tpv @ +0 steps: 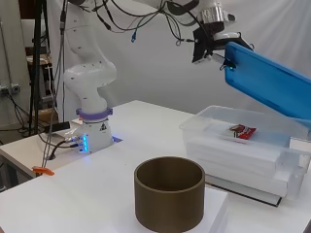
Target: Teleoperate dual arm-hand system to remove items from a box
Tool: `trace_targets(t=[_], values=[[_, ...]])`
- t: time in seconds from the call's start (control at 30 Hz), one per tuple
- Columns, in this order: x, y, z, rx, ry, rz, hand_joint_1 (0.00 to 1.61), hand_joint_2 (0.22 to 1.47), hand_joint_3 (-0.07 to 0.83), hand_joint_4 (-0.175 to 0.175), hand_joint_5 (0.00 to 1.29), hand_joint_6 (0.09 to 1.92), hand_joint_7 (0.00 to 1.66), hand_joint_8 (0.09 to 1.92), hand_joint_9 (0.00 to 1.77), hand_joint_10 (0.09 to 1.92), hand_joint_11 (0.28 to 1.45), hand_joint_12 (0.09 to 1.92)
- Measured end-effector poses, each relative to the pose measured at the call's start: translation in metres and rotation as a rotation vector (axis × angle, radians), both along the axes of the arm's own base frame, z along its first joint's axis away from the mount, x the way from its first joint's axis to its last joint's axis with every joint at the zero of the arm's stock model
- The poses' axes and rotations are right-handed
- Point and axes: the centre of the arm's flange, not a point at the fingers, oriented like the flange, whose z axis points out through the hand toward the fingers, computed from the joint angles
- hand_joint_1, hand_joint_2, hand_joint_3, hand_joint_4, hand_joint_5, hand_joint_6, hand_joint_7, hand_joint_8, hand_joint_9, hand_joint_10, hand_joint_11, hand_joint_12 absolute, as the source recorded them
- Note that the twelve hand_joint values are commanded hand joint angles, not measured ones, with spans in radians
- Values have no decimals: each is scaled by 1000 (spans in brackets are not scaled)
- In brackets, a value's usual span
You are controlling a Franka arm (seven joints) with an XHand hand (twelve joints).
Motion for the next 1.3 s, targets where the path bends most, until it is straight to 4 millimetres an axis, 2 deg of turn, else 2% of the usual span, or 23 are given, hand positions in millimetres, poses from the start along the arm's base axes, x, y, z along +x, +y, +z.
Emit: trace_targets(t=[0.07, 0.17, 0.2, 0.33, 0.43, 0.5, 0.63, 0.7, 0.77, 0.8, 0.83, 0.87, 0.9, 0.93, 0.97, 1.0, 1.03, 1.07, 1.1, 1.13, 1.17, 1.23, 1.3], values=[[11, 30, -32, 10, 52, 41, 1328, 1212, 1, -117, 598, 1624, 755, 1371, 933, 982, 776, 87], [0, 67, -74, 11, 158, 162, 1324, 1223, 0, -108, 565, 1633, 731, 1439, 932, 1019, 831, 87], [-10, 79, -82, 0, 178, 240, 1324, 1224, 0, -110, 560, 1638, 733, 1436, 931, 1017, 822, 87], [-46, 111, -89, -2, 177, 401, 1319, 1237, 2, -120, 539, 1686, 728, 1460, 890, 1047, 815, 87], [-103, 125, -95, 37, 180, 440, 1304, 1273, 5, -128, 491, 1804, 668, 1554, 814, 1138, 827, 87], [-157, 126, -96, 47, 173, 469, 1293, 1293, 5, -123, 465, 1849, 631, 1608, 778, 1204, 847, 87], [-232, 111, -107, 136, 163, 505, 1290, 1302, 3, -129, 445, 1879, 614, 1625, 772, 1222, 873, 87], [-252, 93, -97, 203, 139, 491, 1290, 1303, 3, -137, 438, 1891, 610, 1624, 773, 1215, 871, 87], [-265, 75, -70, 248, 84, 502, 1292, 1305, 2, -159, 448, 1911, 605, 1601, 764, 1202, 841, 87], [-274, 67, -55, 259, 57, 507, 1288, 1309, 2, -154, 442, 1915, 597, 1609, 755, 1219, 832, 87], [-287, 54, -37, 267, 33, 502, 1278, 1319, 4, -130, 424, 1902, 576, 1654, 741, 1267, 839, 87], [-299, 41, -23, 275, 21, 489, 1267, 1316, 2, -29, 343, 1889, 588, 1641, 682, 1309, 850, 87], [-308, 30, -14, 279, 14, 476, 1160, 1262, -7, 61, 271, 1898, 512, 1667, 631, 1344, 858, 87], [-315, 20, -7, 284, 6, 462, 1074, 1217, -10, 117, 223, 1908, 440, 1704, 595, 1373, 862, 87], [-322, 10, -1, 287, 0, 433, 951, 1190, -8, 113, 178, 1762, 381, 1568, 562, 1263, 833, 87], [-323, -1, -2, 292, 15, 381, 589, 1165, -6, 72, 133, 1201, 307, 1083, 488, 911, 712, 87], [-321, -7, -3, 307, 39, 316, 318, 1151, -4, 47, 132, 705, 259, 638, 418, 564, 605, 87], [-319, -9, -4, 323, 63, 253, 160, 1099, -10, 34, 135, 377, 228, 341, 364, 318, 536, 87], [-317, -10, -5, 339, 86, 187, 77, 973, -24, 32, 113, 189, 188, 171, 317, 166, 491, 87], [-315, -11, -5, 354, 107, 125, 35, 867, -26, 35, 95, 90, 171, 87, 298, 87, 466, 87], [-312, -10, -2, 368, 123, 66, 16, 805, -24, 38, 90, 87, 166, 87, 292, 87, 452, 87], [-301, -6, 9, 388, 139, -41, 2, 751, -19, 44, 101, 87, 178, 87, 293, 87, 433, 87], [-278, 4, 23, 397, 177, -177, 0, 729, -15, 50, 140, 87, 225, 87, 321, 87, 441, 87]])
